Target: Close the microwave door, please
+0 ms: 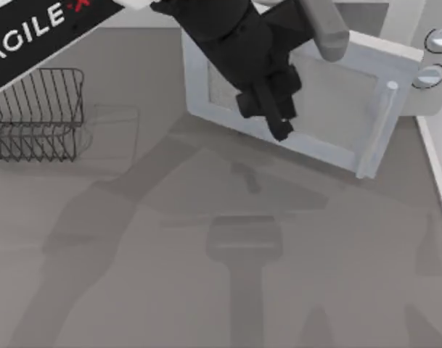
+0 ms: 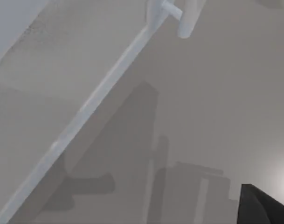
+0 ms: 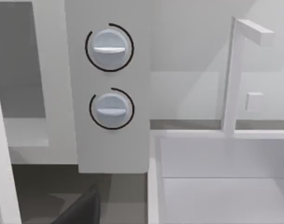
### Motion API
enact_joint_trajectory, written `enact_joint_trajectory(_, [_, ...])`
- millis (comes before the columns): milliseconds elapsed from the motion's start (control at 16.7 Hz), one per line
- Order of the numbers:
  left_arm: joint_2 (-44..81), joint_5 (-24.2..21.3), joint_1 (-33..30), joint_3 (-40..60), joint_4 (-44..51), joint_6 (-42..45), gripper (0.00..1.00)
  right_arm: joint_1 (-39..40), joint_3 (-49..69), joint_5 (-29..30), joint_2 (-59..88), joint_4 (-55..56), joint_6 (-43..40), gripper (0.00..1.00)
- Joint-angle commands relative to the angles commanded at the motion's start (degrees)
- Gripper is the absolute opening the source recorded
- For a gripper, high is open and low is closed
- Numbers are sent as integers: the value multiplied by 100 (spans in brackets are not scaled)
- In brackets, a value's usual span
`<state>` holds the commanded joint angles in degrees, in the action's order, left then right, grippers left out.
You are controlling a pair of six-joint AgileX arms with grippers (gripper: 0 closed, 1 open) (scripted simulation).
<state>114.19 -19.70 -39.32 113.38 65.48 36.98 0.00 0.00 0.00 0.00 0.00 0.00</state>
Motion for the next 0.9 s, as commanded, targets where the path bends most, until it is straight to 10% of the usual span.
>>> enact_joint_trajectory(900, [429,-53,-328,269,314,-153,0,0,0,0,0,0,0,100])
